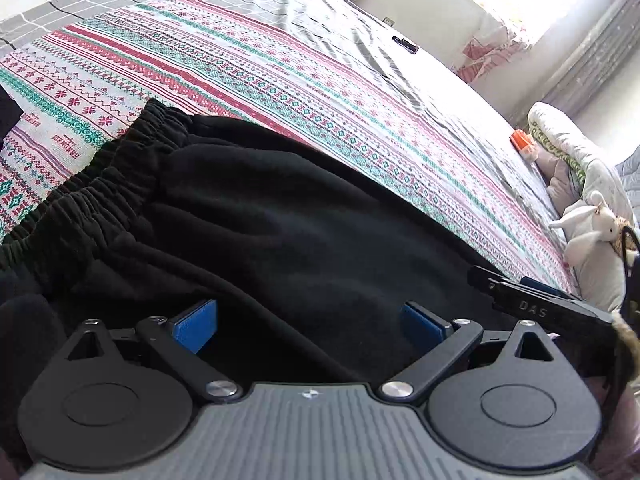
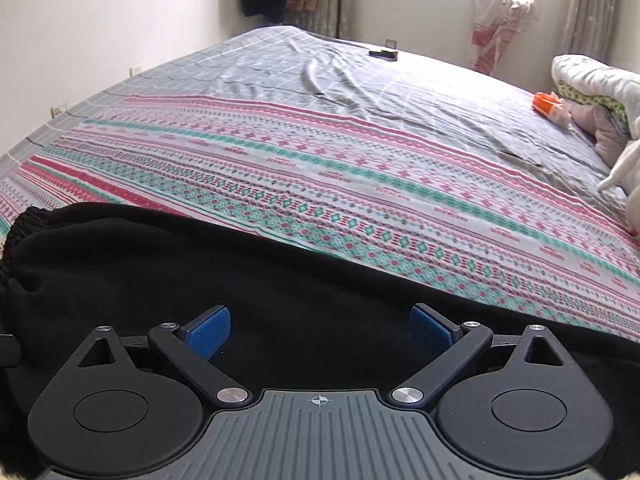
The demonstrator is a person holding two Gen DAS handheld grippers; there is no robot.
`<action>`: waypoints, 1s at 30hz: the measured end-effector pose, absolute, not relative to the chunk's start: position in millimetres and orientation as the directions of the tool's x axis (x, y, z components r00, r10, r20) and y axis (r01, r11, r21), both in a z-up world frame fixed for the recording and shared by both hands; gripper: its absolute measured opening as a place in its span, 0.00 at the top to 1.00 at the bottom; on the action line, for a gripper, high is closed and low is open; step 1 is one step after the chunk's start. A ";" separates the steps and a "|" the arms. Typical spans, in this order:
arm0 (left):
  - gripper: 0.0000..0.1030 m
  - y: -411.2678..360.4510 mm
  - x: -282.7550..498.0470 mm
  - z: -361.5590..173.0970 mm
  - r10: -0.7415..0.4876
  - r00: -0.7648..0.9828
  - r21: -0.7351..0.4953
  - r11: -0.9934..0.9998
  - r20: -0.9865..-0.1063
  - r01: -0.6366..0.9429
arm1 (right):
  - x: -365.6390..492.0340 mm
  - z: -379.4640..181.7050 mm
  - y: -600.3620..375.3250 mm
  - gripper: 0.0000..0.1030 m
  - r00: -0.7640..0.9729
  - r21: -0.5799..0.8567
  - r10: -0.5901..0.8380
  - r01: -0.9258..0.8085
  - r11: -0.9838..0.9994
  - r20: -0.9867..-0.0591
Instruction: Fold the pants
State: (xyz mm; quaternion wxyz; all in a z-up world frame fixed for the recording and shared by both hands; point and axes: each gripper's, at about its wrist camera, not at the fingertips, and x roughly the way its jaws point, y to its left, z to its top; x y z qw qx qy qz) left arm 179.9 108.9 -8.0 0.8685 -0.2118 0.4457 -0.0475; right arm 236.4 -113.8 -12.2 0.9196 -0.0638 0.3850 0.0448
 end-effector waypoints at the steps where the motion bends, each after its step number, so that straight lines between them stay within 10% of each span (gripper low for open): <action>1: 0.00 115.3 180.4 -6.3 -0.266 0.612 -0.417 0.902 -0.745 -0.114 | 245.0 -14.6 -107.3 0.05 0.695 -0.085 0.044 -0.150 0.985 -0.718; 6: 0.00 142.0 190.2 -3.1 -0.230 0.658 -0.412 0.901 -0.717 -0.135 | 275.4 -21.6 -78.5 0.07 0.676 -0.088 0.109 -0.251 0.964 -0.729; 12: 0.25 163.5 195.1 -11.6 -0.288 0.649 -0.475 0.870 -0.704 -0.130 | 309.6 -33.9 -51.2 0.26 0.643 -0.105 0.119 -0.299 0.948 -0.757; 21: 0.25 183.9 200.9 -15.9 -0.322 0.632 -0.518 0.842 -0.705 -0.149 | 327.3 -41.3 -35.1 0.99 0.581 -0.075 0.130 -0.315 0.946 -0.803; 30: 0.09 188.1 188.8 -3.3 -0.315 0.662 -0.520 0.844 -0.680 -0.132 | 272.3 23.9 -35.1 1.00 0.680 -0.114 0.128 -0.300 0.947 -0.722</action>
